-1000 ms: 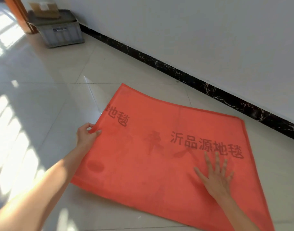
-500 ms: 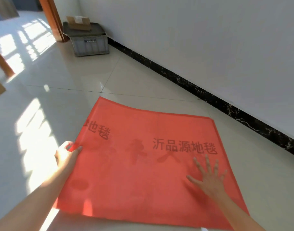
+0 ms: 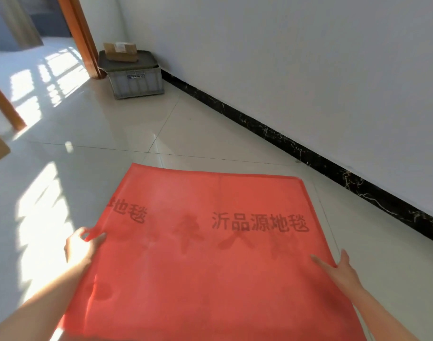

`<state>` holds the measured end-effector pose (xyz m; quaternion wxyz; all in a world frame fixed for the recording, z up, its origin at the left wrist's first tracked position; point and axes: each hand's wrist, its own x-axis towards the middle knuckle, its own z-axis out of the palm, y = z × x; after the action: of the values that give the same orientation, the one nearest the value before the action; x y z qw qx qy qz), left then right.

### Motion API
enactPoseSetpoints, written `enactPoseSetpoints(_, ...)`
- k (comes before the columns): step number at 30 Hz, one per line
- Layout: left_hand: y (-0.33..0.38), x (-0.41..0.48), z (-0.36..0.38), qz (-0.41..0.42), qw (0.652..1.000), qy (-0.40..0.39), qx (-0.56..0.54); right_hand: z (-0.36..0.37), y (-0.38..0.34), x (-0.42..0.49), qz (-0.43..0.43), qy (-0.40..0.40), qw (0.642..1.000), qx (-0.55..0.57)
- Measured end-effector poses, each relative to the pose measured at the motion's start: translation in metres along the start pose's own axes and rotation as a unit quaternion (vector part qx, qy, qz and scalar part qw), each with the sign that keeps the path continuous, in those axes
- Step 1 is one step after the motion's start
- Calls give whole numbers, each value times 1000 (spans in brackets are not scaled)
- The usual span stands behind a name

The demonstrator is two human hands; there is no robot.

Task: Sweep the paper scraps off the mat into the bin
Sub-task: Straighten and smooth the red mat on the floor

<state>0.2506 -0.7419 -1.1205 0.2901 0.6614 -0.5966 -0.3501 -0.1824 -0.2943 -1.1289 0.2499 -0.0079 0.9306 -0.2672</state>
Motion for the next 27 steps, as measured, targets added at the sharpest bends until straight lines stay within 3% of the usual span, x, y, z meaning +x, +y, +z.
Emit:
enactPoseSetpoints(4, 22, 5, 8, -9, 1000, -8, 21, 14, -17, 16, 52, 60, 997, -21)
enactPoseSetpoints(8, 14, 25, 7, -22, 998, -64, 13, 20, 3, 59, 107, -6, 994, -23)
enactPoseSetpoints(11, -1, 43, 9, 14, 996, -69, 50, 3, -20, 37, 97, -22, 989, 106)
enactPoseSetpoints(13, 24, 25, 1, 43, 994, -77, 65, -7, -26, 39, 88, 16, 985, 146)
enactPoseSetpoints(20, 15, 53, 16, 101, 988, -96, 60, 14, -42, 38, -7, 209, 971, 117)
enactPoseSetpoints(27, -8, 96, 46, 77, 988, -133, 25, 33, -39, 63, 11, 259, 961, 98)
